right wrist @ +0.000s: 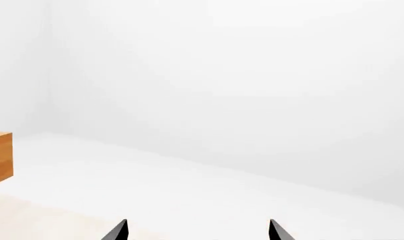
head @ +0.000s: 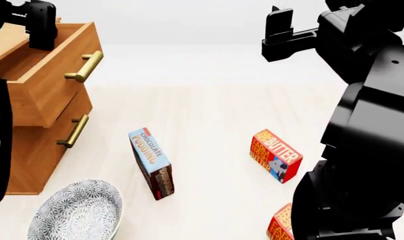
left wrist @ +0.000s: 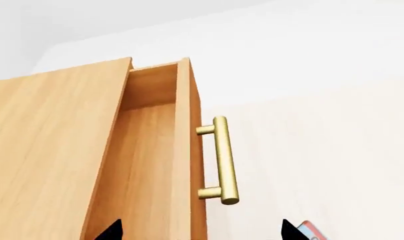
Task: Put the butter at the front in the top drawer of the cabinet and close it.
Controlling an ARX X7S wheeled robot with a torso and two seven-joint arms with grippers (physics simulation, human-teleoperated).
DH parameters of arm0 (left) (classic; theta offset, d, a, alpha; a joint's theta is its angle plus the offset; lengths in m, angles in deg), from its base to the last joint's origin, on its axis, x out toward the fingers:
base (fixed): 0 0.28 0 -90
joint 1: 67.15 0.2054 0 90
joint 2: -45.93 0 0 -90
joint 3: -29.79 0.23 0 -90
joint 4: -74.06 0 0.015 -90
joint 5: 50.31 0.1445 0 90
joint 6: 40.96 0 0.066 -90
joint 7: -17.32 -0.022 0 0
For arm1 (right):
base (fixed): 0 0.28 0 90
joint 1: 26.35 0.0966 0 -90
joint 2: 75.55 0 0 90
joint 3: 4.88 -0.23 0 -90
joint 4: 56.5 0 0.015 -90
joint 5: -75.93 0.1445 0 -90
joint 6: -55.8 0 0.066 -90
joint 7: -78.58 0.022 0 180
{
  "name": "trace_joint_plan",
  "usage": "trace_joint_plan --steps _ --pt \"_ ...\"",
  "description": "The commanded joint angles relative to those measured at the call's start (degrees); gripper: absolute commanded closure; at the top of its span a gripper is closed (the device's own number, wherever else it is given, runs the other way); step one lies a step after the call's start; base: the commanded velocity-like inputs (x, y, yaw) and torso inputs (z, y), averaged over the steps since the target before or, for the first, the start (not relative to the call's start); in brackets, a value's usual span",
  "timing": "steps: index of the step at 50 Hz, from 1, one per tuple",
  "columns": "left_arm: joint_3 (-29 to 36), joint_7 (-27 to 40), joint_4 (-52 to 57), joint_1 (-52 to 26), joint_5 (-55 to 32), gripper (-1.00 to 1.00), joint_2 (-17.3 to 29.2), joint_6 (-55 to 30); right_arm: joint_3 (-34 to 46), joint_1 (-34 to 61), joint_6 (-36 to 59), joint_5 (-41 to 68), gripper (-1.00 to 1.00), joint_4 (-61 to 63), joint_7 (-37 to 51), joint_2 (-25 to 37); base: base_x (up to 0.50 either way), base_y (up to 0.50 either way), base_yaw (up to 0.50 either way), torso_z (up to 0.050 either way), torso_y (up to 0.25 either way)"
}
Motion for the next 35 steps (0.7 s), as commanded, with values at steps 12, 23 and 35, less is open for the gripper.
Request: trace_joint_plan --steps 12,23,35 --pt "-7.08 8.59 -4.41 5.10 3.77 -1.00 -3.99 4.61 -0.98 -2.59 -1.01 7.70 -1.00 0.29 6.12 0.19 0.00 0.00 0.00 0.000 0.000" --pt "-9.62 13.65 -8.11 5.78 1.65 -1.00 -5.64 6.98 -1.49 -3.32 -0.99 10.93 -1.00 0.62 8.52 0.87 0.00 0.00 0.00 0.000 0.000" --pt "-12.08 14.99 -9.10 7.67 -0.19 -1.00 -6.41 7.51 -2.11 -4.38 -1.43 12.53 -1.00 0.50 9.96 1.27 0.00 0.00 0.00 0.000 0.000"
